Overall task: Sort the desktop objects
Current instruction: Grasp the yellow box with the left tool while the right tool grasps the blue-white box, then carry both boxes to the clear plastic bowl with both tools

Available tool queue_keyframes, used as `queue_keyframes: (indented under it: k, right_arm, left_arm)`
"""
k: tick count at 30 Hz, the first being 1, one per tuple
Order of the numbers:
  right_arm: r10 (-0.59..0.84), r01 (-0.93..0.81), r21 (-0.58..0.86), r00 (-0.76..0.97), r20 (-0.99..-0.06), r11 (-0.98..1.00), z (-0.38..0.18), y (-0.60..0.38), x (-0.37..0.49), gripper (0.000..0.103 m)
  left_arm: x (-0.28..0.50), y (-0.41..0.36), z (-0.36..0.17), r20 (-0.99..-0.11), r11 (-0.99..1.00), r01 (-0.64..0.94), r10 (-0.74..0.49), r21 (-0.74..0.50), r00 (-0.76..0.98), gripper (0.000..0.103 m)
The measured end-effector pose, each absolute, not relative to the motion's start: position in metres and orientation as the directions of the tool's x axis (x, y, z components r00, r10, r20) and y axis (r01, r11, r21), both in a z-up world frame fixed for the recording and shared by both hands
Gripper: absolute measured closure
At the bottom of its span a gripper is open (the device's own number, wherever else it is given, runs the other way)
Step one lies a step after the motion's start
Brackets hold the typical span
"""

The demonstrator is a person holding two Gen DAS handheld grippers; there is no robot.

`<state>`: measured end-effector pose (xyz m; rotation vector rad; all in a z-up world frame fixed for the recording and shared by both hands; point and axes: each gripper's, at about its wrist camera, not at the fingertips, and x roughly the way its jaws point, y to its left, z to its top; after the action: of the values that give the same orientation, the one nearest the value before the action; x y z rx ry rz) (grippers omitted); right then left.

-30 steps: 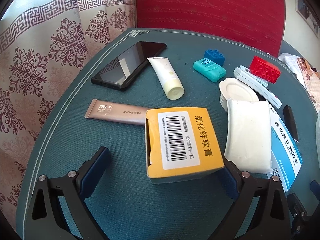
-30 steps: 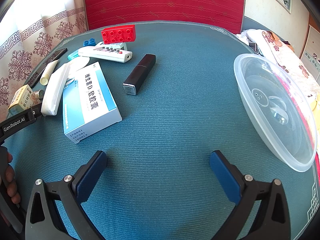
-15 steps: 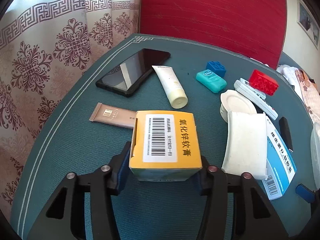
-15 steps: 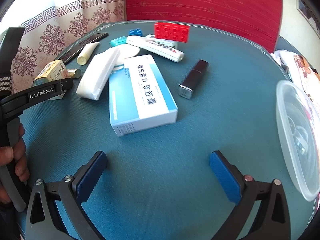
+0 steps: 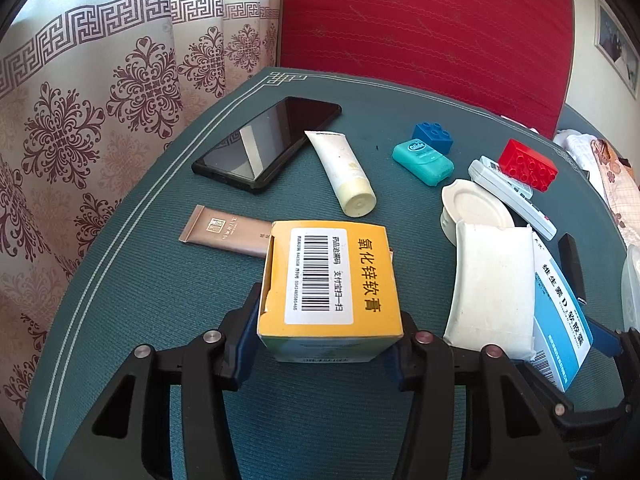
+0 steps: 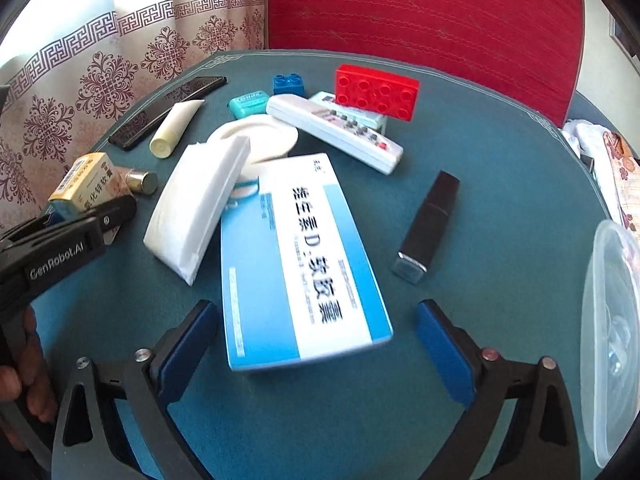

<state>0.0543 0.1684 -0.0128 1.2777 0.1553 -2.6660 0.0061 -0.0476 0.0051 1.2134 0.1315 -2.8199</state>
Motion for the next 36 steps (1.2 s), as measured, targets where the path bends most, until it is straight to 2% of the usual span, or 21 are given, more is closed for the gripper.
queue_keyframes:
  k: [2, 4, 17, 20, 22, 27, 36]
  right_arm:
    - [-0.127, 0.216, -0.015, -0.625, -0.77, -0.976, -0.009, 0.165, 0.05, 0.023]
    - [-0.132, 0.22, -0.013, -0.628, -0.767, -0.975, -0.008, 0.163, 0.047, 0.028]
    - [-0.136, 0.225, -0.016, -0.64, -0.756, -0.974, -0.01, 0.166, 0.07, 0.029]
    - [-0.14, 0.221, -0.005, -0.637, -0.758, -0.975, -0.009, 0.169, 0.08, 0.029]
    - [-0.144, 0.217, 0.004, -0.634, -0.76, -0.976, -0.008, 0.172, 0.085, 0.029]
    - [-0.195, 0.212, 0.078, -0.62, -0.76, -0.974, -0.002, 0.185, 0.103, 0.03]
    - [-0.237, 0.166, 0.17, -0.642, -0.729, -0.971, 0.01, 0.21, 0.119, 0.03]
  left_arm:
    - [0.006, -0.047, 0.005, -0.727, -0.994, 0.096, -0.032, -0.047, -0.685, 0.049]
    - [0.007, -0.046, 0.005, -0.728, -0.995, 0.096, -0.036, -0.041, -0.685, 0.049]
    - [0.009, -0.052, 0.005, -0.726, -0.995, 0.082, -0.011, -0.062, -0.688, 0.049]
    - [0.011, -0.052, 0.006, -0.719, -0.993, 0.083, 0.003, -0.084, -0.695, 0.055]
    - [0.012, -0.056, 0.007, -0.715, -0.991, 0.082, 0.022, -0.11, -0.699, 0.055]
    - [0.017, -0.063, 0.008, -0.704, -0.98, 0.073, 0.08, -0.185, -0.706, 0.055]
    - [0.035, -0.063, 0.011, -0.705, -0.974, 0.05, 0.124, -0.221, -0.699, 0.055]
